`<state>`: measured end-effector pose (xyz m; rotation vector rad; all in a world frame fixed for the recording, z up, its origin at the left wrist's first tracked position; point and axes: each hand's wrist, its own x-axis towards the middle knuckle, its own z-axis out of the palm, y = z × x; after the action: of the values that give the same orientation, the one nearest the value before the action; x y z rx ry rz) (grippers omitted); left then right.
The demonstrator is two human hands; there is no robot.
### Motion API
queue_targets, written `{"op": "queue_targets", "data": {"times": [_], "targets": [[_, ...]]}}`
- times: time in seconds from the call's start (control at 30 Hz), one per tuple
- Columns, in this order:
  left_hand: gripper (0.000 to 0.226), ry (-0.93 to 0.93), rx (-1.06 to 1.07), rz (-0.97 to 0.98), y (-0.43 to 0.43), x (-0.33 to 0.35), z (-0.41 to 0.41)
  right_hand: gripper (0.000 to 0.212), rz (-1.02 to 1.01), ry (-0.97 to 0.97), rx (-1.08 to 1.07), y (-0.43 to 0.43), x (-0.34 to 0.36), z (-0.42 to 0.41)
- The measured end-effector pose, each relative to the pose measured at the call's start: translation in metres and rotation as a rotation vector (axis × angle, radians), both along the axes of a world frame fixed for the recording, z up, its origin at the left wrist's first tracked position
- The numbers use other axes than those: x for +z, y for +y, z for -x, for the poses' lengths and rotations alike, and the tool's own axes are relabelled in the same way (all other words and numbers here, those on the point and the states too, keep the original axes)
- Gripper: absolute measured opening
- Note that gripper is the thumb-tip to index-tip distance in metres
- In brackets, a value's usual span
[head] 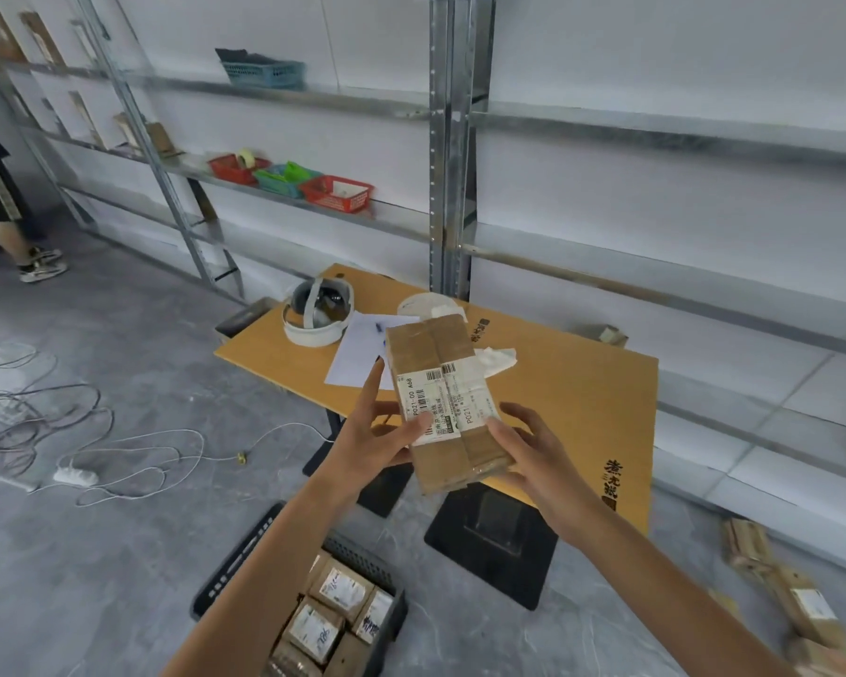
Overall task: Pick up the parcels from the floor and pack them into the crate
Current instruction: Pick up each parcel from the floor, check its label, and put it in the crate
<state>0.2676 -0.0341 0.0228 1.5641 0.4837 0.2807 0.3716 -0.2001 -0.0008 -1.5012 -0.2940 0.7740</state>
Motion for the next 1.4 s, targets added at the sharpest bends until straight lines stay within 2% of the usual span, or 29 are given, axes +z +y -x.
{"op": "queue_targets", "data": {"times": [0.1, 0.17, 0.33, 0.43, 0.6, 0.7, 0.8, 0.9, 1.03, 1.13, 1.27, 1.4], "targets": [[0.089, -0.017, 0.002, 0.024, 0.037, -0.008, 0.003, 0.065, -0.050, 0.118, 0.078, 0.030, -0.009, 0.012], [0.092, 0.004, -0.025, 0.026, 0.062, -0.014, 0.005, 0.064, -0.112, 0.210, 0.044, 0.054, -0.020, 0.020], [0.100, 0.047, -0.066, 0.022, 0.149, -0.032, 0.018, 0.067, -0.216, 0.284, -0.208, 0.136, -0.043, 0.050], [0.098, 0.061, -0.093, 0.021, 0.201, -0.048, 0.032, 0.057, -0.193, 0.222, -0.342, 0.190, -0.065, 0.088], [0.104, 0.191, -0.154, 0.117, 0.282, -0.088, 0.064, 0.040, -0.129, 0.306, -0.563, 0.272, -0.100, 0.145], [0.088, 0.207, -0.169, 0.081, 0.327, -0.106, 0.071, 0.032, -0.057, 0.298, -0.598, 0.307, -0.118, 0.156], [0.056, 0.219, -0.137, -0.001, 0.365, -0.126, 0.065, 0.024, 0.007, 0.291, -0.614, 0.327, -0.132, 0.154], [0.030, 0.302, -0.057, -0.104, 0.401, -0.161, 0.060, 0.027, 0.062, 0.289, -0.631, 0.347, -0.159, 0.143], [0.026, 0.500, 0.022, 0.040, 0.411, -0.237, 0.070, 0.033, 0.077, 0.390, -0.736, 0.368, -0.221, 0.140], [0.028, 0.654, 0.126, 0.120, 0.405, -0.317, 0.092, 0.033, 0.121, 0.536, -0.747, 0.380, -0.295, 0.153], [0.030, 0.848, 0.212, 0.065, 0.390, -0.438, 0.116, 0.048, 0.329, 0.659, -0.623, 0.393, -0.410, 0.178], [0.049, 1.014, 0.197, 0.190, 0.402, -0.565, 0.118, 0.061, 0.506, 0.692, -0.482, 0.407, -0.526, 0.179]]}}
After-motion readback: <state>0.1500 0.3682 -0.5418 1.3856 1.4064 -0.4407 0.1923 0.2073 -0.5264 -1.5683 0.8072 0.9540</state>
